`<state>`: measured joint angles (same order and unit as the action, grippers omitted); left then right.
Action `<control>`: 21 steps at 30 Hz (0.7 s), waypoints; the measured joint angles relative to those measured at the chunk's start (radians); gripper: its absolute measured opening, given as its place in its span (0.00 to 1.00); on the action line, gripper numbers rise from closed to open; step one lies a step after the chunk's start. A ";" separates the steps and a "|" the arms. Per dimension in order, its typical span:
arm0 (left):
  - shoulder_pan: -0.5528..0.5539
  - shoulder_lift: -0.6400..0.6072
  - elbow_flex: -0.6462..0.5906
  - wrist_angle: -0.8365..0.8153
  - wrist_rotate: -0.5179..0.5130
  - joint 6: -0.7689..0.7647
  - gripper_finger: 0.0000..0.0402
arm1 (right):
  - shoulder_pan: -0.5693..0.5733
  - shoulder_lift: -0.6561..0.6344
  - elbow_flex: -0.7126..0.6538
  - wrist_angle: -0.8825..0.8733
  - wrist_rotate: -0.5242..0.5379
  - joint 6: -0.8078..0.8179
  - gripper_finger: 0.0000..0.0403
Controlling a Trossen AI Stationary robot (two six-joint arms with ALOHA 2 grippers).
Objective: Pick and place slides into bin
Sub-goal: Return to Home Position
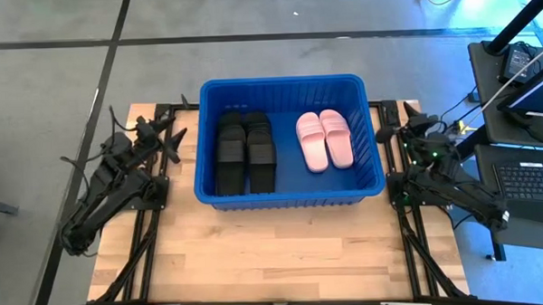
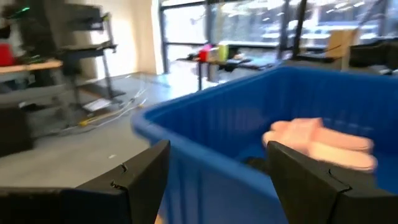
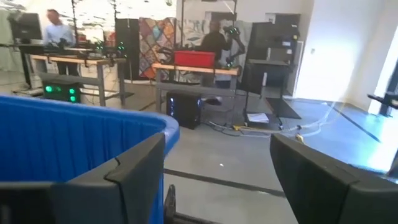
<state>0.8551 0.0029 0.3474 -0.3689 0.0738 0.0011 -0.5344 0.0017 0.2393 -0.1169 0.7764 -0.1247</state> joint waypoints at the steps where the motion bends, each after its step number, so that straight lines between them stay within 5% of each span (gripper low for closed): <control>1: 0.000 0.000 -0.012 0.006 -0.022 0.000 0.65 | -0.008 0.000 -0.010 0.000 0.000 0.010 0.72; 11: 0.000 0.000 -0.121 0.023 -0.121 -0.039 0.65 | -0.123 -0.001 -0.117 0.069 -0.006 0.139 0.72; 21: 0.000 0.000 -0.173 0.028 -0.153 -0.054 0.65 | -0.309 0.000 -0.146 0.088 0.019 0.060 0.72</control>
<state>0.8555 0.0029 0.1748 -0.3411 -0.0795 -0.0530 -0.8436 0.0014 0.0929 -0.0291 0.7951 -0.0645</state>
